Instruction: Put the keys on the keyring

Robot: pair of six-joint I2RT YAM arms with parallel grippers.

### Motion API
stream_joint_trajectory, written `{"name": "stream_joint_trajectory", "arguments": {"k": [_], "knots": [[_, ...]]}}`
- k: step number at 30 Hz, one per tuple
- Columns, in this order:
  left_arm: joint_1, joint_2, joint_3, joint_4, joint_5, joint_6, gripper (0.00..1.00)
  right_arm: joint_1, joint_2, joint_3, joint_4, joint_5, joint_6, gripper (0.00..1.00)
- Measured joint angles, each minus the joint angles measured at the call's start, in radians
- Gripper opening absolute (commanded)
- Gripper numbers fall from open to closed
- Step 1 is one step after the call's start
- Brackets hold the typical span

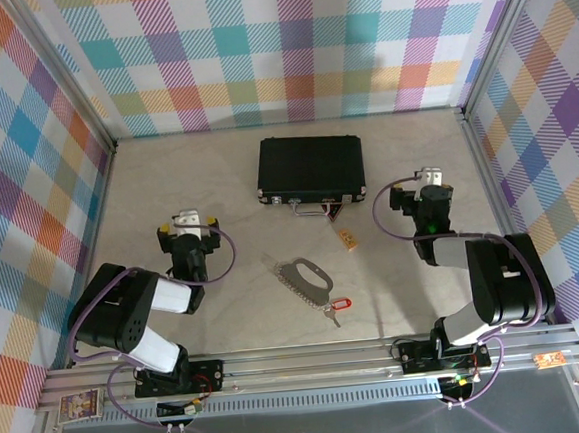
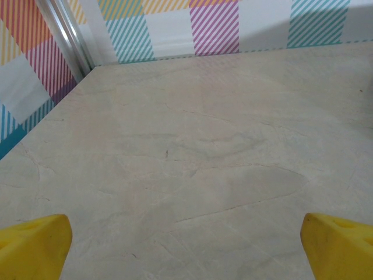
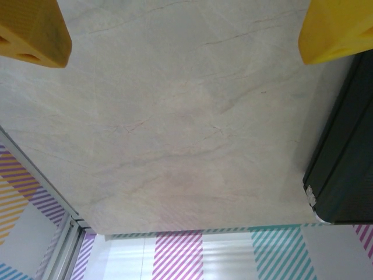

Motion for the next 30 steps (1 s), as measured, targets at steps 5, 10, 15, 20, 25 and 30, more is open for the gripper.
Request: {"name": "stream_joint_trajectory", "arguments": {"k": [5, 10, 15, 20, 25, 30], "knots": [[0.021, -0.003, 0.031, -0.06, 0.033, -0.009, 1.0, -0.006, 0.002, 0.0, -0.033, -0.033, 0.01, 0.99], [0.049, -0.004, 0.053, -0.121, 0.076, -0.031, 1.0, -0.014, 0.002, 0.0, -0.033, -0.075, 0.011, 0.99], [0.095, 0.014, 0.061, -0.118, 0.119, -0.066, 1.0, -0.026, 0.002, 0.0, -0.032, -0.123, 0.011, 0.99], [0.106, 0.028, 0.07, -0.154, 0.145, -0.084, 1.0, -0.057, 0.037, -0.054, 0.049, -0.193, 0.013, 0.99], [0.124, 0.03, 0.093, -0.167, 0.172, -0.106, 1.0, -0.058, 0.044, -0.065, 0.06, -0.213, 0.013, 0.99], [0.146, 0.03, 0.101, -0.186, 0.185, -0.118, 1.0, -0.058, 0.044, -0.066, 0.072, -0.22, 0.013, 0.99]]}}
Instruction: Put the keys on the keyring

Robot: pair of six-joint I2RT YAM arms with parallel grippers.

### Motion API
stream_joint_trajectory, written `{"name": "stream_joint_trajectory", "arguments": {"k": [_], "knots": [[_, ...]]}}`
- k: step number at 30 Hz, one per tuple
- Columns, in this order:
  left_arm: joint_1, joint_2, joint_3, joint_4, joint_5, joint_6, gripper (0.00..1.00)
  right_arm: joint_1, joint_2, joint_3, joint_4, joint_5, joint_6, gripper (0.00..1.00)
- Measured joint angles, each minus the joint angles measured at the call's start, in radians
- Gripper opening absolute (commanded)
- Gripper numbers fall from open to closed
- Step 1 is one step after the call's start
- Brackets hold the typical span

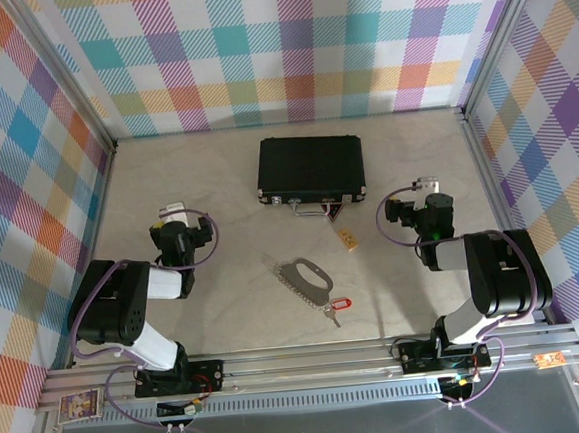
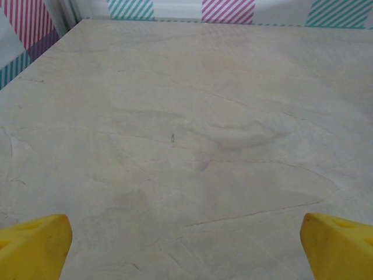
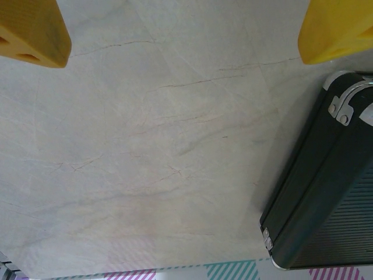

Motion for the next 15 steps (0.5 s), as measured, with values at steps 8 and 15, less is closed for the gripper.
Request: {"name": "stream_joint_trajectory", "arguments": {"k": [8, 15], "knots": [[0.0, 0.0, 0.0, 0.0, 0.008, -0.007, 1.0, 0.0, 0.0, 0.0, 0.005, -0.003, 0.0, 0.99], [0.0, 0.0, 0.0, 0.0, 0.009, -0.007, 1.0, 0.0, 0.0, 0.0, 0.005, -0.003, 0.0, 0.99]]}}
